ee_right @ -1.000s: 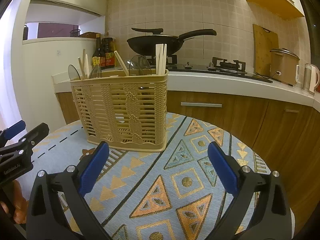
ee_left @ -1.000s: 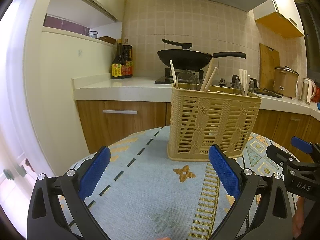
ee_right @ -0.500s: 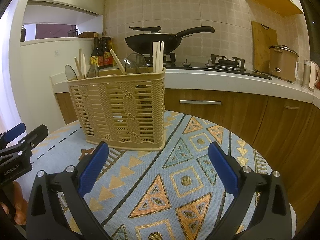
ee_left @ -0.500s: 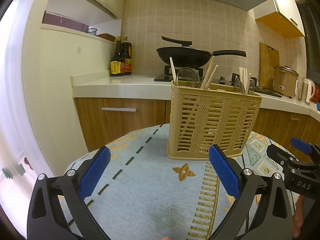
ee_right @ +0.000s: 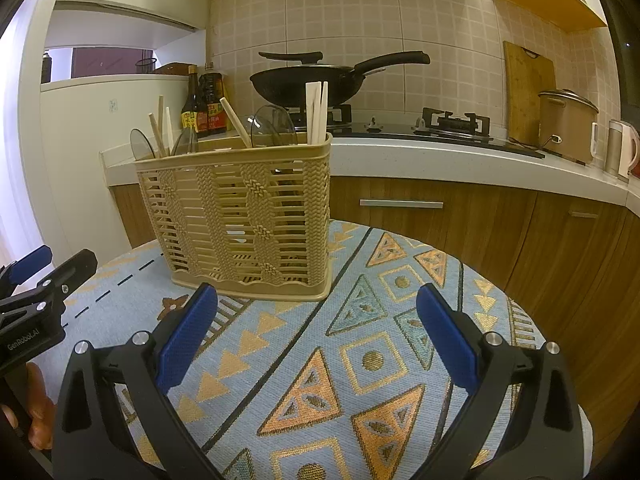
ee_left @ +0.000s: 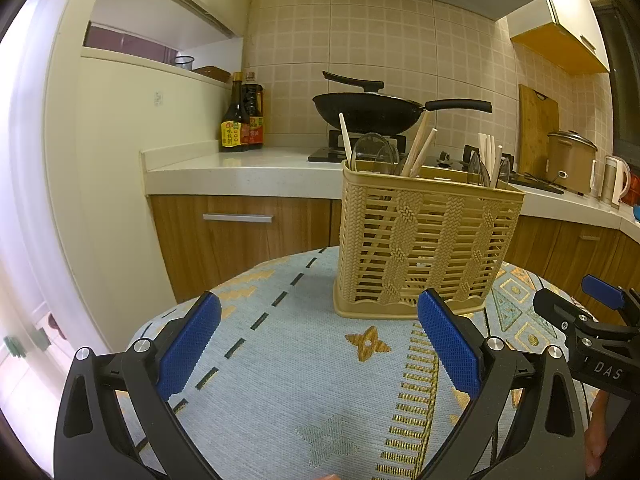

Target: Organize utensils

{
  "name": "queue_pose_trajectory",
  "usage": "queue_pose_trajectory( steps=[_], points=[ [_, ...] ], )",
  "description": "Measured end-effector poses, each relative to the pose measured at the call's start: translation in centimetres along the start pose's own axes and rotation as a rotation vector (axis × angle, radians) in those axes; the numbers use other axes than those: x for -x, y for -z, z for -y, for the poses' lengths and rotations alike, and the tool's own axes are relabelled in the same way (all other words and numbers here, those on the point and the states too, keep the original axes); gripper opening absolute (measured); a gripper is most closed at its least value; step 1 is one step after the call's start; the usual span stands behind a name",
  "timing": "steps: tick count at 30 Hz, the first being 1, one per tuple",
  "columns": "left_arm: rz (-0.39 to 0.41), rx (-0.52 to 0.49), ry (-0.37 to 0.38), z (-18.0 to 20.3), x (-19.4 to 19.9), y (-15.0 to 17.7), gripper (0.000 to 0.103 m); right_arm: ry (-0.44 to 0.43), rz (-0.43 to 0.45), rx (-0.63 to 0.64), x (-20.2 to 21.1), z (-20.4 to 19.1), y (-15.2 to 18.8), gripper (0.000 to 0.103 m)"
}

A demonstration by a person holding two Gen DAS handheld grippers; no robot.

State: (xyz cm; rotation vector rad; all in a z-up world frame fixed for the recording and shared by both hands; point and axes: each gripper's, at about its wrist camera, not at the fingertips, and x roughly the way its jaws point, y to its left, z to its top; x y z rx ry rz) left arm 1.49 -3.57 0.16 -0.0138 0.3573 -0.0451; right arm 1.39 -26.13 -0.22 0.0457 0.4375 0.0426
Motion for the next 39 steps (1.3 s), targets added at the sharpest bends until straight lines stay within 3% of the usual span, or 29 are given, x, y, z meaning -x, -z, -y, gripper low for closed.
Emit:
queue_pose_trajectory(
  steps=[39],
  points=[
    [-0.011, -0.001, 0.004, -0.11, -0.34, 0.34, 0.095, -0.014, -0.019, -0.012, -0.33, 0.17, 0.28, 0.095]
  ],
)
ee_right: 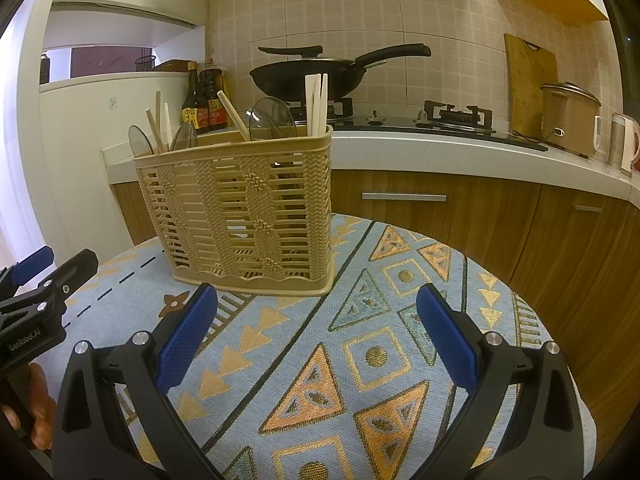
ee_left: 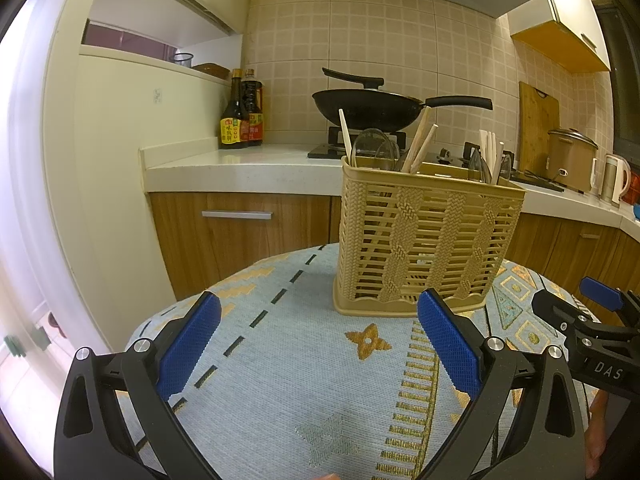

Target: Organize utensils

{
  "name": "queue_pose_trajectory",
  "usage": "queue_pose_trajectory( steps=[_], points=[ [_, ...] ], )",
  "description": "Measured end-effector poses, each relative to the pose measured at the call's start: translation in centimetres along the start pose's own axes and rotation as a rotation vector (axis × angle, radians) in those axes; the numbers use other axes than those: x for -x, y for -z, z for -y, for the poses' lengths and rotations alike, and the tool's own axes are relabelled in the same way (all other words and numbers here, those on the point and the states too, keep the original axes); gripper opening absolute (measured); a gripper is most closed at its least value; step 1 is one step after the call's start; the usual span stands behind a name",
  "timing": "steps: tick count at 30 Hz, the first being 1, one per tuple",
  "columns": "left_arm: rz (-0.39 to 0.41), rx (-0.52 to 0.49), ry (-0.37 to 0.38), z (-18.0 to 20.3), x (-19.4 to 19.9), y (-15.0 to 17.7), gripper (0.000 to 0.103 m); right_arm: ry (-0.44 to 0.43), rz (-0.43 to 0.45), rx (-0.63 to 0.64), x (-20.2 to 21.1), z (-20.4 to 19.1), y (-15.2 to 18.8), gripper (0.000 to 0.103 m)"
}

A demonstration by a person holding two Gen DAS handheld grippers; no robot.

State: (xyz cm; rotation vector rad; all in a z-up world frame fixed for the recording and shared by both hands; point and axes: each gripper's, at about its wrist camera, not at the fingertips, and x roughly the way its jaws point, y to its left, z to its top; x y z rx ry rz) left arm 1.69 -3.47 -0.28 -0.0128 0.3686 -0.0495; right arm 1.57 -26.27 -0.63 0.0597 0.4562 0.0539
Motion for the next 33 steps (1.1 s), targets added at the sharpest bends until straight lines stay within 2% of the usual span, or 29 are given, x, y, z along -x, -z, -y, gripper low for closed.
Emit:
queue_pose_trajectory(
  steps=[24, 27, 30, 33],
  points=[
    [0.020, 0.008, -0.019, -0.26, 0.67, -0.06, 0.095, 0.000, -0.002, -0.001, 0.00, 0.01, -0.08, 0.095],
    [0.002, 0.007, -0.016, -0.24, 0.38, -0.18, 0.095, 0.000, -0.002, -0.002, 0.03, 0.02, -0.07, 0.095],
    [-0.036, 0.009, 0.038, -0.15, 0.06, -0.12, 0.095, 0.001, 0.002, 0.005, 0.00, -0.05, -0.05, 0.095],
    [-0.033, 0.005, 0.014, -0.12, -0.02, -0.11, 0.095, 0.001, 0.000, 0.002, -0.02, 0.02, 0.06, 0.095]
  ],
)
